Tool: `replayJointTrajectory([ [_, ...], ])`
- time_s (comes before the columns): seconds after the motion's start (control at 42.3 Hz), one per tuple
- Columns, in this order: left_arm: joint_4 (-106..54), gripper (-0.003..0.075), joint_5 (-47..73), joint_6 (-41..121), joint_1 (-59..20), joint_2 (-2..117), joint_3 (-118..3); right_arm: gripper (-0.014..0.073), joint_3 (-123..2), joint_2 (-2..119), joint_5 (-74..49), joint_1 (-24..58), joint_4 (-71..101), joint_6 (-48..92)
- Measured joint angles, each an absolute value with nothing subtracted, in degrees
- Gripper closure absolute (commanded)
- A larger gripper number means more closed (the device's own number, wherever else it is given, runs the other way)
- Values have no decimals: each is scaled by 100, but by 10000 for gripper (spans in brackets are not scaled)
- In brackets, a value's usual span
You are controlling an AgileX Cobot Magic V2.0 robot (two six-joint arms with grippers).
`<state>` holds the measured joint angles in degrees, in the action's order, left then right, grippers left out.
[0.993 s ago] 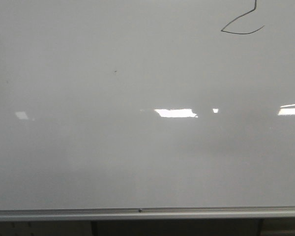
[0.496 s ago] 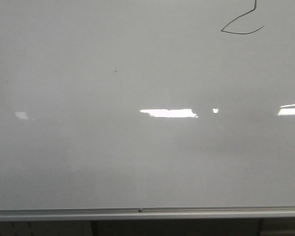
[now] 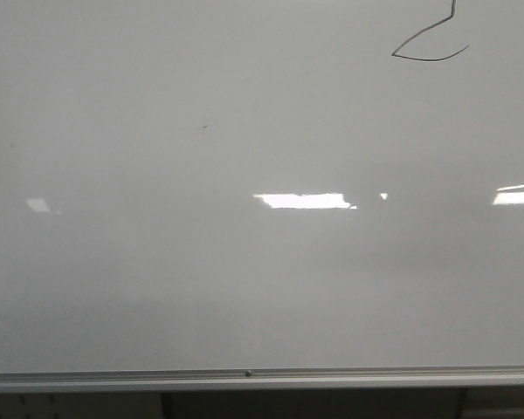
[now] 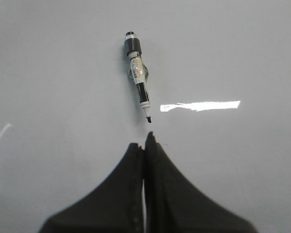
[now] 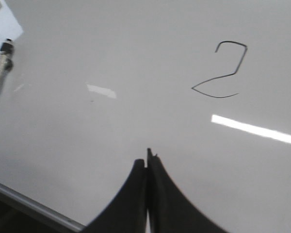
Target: Write number 2 on whiteboard
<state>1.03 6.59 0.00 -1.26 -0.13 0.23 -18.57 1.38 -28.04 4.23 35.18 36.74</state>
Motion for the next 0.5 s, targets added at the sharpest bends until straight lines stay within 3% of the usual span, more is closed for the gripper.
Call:
replayJointTrajectory([
  [0.165,103,740,659,0,-126,-13,23,709,-1604,138,-2414,423,2359,3156],
  [0.496,103,740,659,0,-126,-13,23,709,-764,138,-1688,-50,455,713],
])
